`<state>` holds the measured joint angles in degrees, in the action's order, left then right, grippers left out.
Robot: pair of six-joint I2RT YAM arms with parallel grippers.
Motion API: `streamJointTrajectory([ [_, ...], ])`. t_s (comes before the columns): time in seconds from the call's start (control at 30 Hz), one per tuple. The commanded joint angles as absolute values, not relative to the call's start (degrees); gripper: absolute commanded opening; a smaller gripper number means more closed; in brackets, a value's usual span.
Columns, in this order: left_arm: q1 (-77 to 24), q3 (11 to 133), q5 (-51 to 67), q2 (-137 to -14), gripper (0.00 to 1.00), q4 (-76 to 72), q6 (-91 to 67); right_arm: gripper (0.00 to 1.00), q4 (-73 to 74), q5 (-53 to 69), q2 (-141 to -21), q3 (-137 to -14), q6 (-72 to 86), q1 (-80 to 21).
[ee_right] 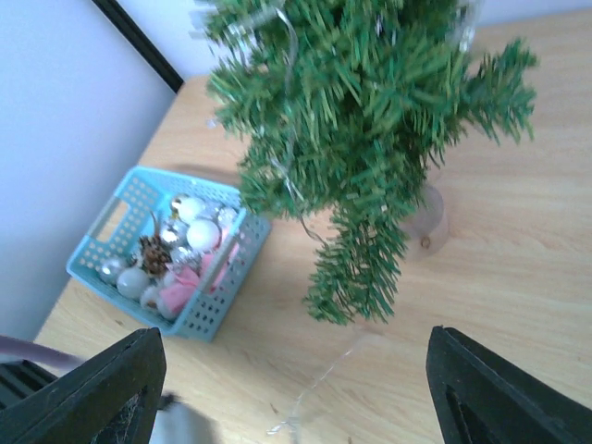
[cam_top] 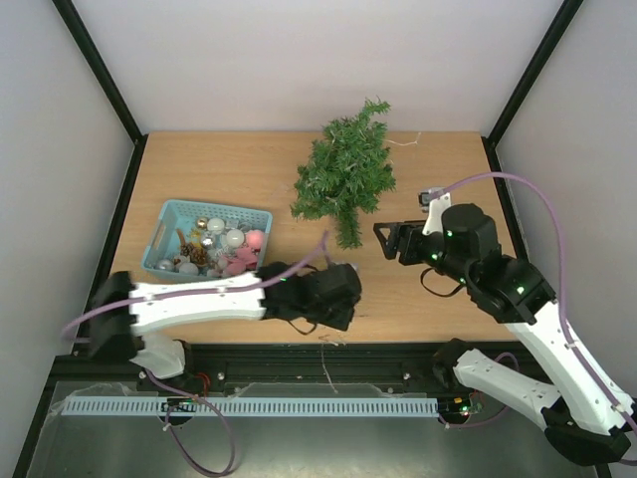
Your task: Decorate the small christmas tree
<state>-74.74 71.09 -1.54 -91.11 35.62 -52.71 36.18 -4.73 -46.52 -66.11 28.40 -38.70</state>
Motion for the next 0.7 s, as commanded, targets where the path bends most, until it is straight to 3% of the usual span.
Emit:
streamJointTrajectory([
  [0.0,-75.05,75.76,-3.08,-79.09,0.02,49.01,-52.61,0.78,38.66,-5.81,-45.46,-70.37,27.03,-38.57],
  [0.2,-75.04,92.82,-3.42,-70.68,0.02,61.51,-51.85,0.77,38.92,-5.07,-45.68,-70.66,27.59,-38.51],
  [0.37,-75.06,115.01,-5.40,-72.67,0.02,65.49,-47.05,0.76,38.23,-1.62,-45.52,-71.45,27.11,-38.58],
  [0.57,-73.03,133.55,-0.53,-79.89,0.02,59.80,-38.46,0.72,37.46,3.19,-45.18,-71.85,26.46,-38.56],
  [0.67,-69.75,135.75,4.90,-82.37,0.02,55.76,-36.24,0.72,36.39,7.86,-44.84,-71.62,25.72,-38.56],
])
